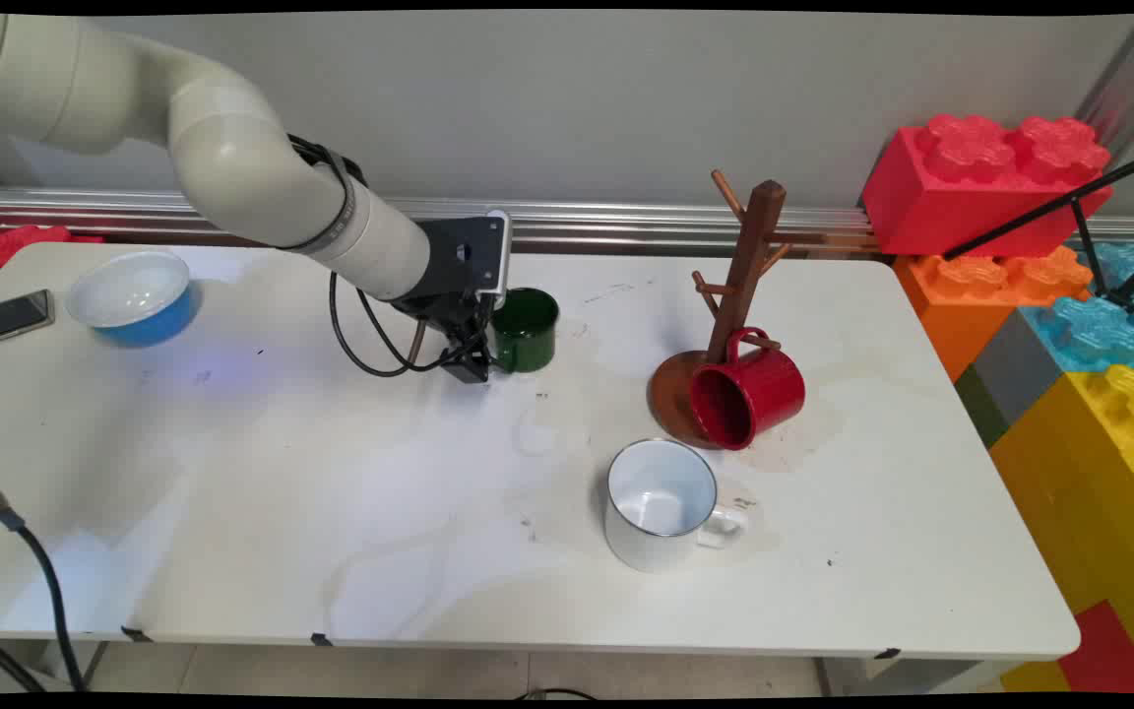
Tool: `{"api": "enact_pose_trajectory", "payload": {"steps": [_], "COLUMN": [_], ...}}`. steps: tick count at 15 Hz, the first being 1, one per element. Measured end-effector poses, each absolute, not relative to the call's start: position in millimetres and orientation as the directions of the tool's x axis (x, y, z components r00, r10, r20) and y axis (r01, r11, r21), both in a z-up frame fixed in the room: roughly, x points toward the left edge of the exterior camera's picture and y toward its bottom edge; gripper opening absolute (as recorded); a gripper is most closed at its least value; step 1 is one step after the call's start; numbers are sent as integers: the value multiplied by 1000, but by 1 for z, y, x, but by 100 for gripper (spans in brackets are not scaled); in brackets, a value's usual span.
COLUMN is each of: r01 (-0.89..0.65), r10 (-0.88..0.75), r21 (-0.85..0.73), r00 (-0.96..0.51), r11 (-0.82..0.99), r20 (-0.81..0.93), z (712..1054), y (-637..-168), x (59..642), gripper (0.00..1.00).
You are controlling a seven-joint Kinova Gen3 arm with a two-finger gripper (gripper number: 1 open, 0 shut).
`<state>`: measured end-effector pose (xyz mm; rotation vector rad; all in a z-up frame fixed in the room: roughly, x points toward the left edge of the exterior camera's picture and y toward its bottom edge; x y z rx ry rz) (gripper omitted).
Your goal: Pick up the red mug from the rack
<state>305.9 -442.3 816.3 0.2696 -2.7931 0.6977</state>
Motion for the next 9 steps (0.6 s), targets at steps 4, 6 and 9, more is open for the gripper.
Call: {"api": "enact_pose_trajectory", "payload": {"steps": [4,6,9], "r01": [-253,-269,-297], "r10": [-132,-148,-176], "r21": [-416,-402,-379], "r00": [-945,-940,-930], "r11": [873,875,876], "r20": [298,308,323], "z": [820,825,834], "y": [-437,-434,-428], "x": [305,304,303], "gripper": [100,100,100]}}
